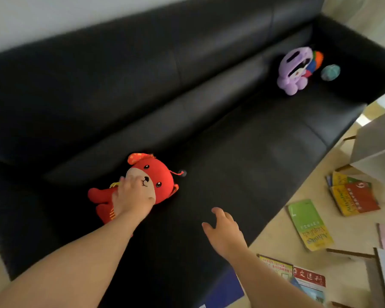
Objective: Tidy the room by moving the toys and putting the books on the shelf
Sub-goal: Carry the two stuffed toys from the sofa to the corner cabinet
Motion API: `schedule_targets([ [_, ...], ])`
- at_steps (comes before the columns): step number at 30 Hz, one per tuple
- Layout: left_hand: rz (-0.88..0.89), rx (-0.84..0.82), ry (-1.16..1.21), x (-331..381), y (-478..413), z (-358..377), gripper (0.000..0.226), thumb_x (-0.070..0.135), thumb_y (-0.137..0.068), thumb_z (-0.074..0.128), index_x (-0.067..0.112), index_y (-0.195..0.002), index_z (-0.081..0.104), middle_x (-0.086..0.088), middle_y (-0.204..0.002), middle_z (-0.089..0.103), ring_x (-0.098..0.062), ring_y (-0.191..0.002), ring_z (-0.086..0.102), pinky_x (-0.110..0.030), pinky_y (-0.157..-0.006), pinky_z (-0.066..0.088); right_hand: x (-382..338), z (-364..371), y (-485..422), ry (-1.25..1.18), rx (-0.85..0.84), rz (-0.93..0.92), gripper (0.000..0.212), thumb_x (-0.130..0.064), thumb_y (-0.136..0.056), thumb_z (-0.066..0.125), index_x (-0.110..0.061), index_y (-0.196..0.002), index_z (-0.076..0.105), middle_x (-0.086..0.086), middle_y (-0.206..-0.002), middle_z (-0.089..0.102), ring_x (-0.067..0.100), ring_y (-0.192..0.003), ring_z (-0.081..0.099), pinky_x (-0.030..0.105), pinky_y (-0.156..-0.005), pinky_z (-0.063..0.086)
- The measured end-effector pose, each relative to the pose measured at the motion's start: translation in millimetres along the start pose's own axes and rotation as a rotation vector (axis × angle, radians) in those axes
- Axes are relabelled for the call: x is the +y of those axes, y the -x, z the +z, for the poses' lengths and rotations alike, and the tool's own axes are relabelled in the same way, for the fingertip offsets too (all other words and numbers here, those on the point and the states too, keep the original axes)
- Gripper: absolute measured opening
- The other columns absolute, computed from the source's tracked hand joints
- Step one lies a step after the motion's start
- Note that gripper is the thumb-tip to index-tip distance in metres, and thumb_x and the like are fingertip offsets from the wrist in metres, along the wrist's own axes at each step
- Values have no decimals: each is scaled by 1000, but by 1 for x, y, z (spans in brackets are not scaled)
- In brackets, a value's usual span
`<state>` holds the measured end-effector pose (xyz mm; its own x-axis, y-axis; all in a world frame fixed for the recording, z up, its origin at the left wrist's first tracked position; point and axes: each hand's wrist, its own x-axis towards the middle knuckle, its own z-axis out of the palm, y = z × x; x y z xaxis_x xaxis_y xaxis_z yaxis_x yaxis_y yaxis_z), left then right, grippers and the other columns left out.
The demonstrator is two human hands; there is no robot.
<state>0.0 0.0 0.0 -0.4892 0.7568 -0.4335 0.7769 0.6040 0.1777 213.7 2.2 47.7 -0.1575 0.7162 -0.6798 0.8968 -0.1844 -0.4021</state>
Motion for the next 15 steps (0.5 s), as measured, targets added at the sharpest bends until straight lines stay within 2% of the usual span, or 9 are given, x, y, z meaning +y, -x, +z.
schedule_targets([
  [2, -212, -84, 63, -13, -27, 9, 100, 40, -71, 73, 17, -148, 12, -3, -155, 13, -22, -145, 4, -43, -114, 20, 0, 11, -24, -13, -23, 4, 56, -36, -96, 46, -25, -146, 24, -1, -149, 32, 21, -131, 40, 39, -107, 38],
  [4, -283, -184, 84, -28, -53, 18, 113, 44, -59, 80, 16, -147, 15, -5, -152, 20, -24, -143, 14, -44, -113, 25, 1, 17, -36, -10, -52, 18, 55, -35, -96, 46, -26, -146, 24, -1, -149, 31, 21, -131, 40, 38, -107, 38],
  [6, -280, -259, 40, -38, -69, 29, 113, 43, -52, 83, 17, -144, 22, -7, -146, 31, -27, -137, 28, -43, -109, 33, 7, 26, -47, -6, -67, 33, 55, -35, -96, 46, -26, -145, 25, -1, -149, 31, 21, -131, 41, 38, -107, 39],
  [8, -283, -278, -17, -44, -78, 34, 108, 42, -57, 82, 18, -143, 21, -8, -143, 31, -31, -133, 31, -44, -105, 36, 14, 32, -57, 5, -88, 61, 55, -35, -96, 47, -27, -145, 25, -1, -149, 31, 20, -130, 42, 38, -106, 40],
  [10, -283, -291, -95, -46, -81, 30, 98, 47, -59, 81, 20, -139, 30, -10, -136, 36, -32, -128, 35, -43, -101, 35, 21, 37, -60, 16, -108, 88, 55, -35, -96, 47, -26, -145, 24, -1, -149, 31, 21, -130, 42, 37, -106, 40],
  [12, -237, -270, -242, -42, -78, 27, 89, 57, -57, 77, 22, -130, 41, -9, -131, 40, -30, -125, 36, -41, -101, 33, 25, 42, -62, 27, -129, 109, 55, -34, -96, 46, -25, -146, 24, -1, -150, 30, 21, -130, 42, 37, -106, 40],
  [14, -148, -229, -313, -40, -73, 32, 92, 61, -55, 75, 21, -129, 40, -8, -136, 37, -29, -129, 32, -41, -105, 29, 27, 43, -61, 19, -137, 117, 56, -34, -96, 47, -25, -146, 24, 0, -150, 30, 21, -129, 43, 37, -107, 40],
  [15, -122, -244, -264, -40, -70, 36, 94, 59, -55, 76, 19, -131, 37, -9, -138, 35, -29, -130, 32, -41, -106, 29, 26, 43, -61, 13, -137, 115, 56, -33, -96, 47, -25, -146, 24, 0, -150, 30, 21, -129, 43, 37, -107, 40],
])
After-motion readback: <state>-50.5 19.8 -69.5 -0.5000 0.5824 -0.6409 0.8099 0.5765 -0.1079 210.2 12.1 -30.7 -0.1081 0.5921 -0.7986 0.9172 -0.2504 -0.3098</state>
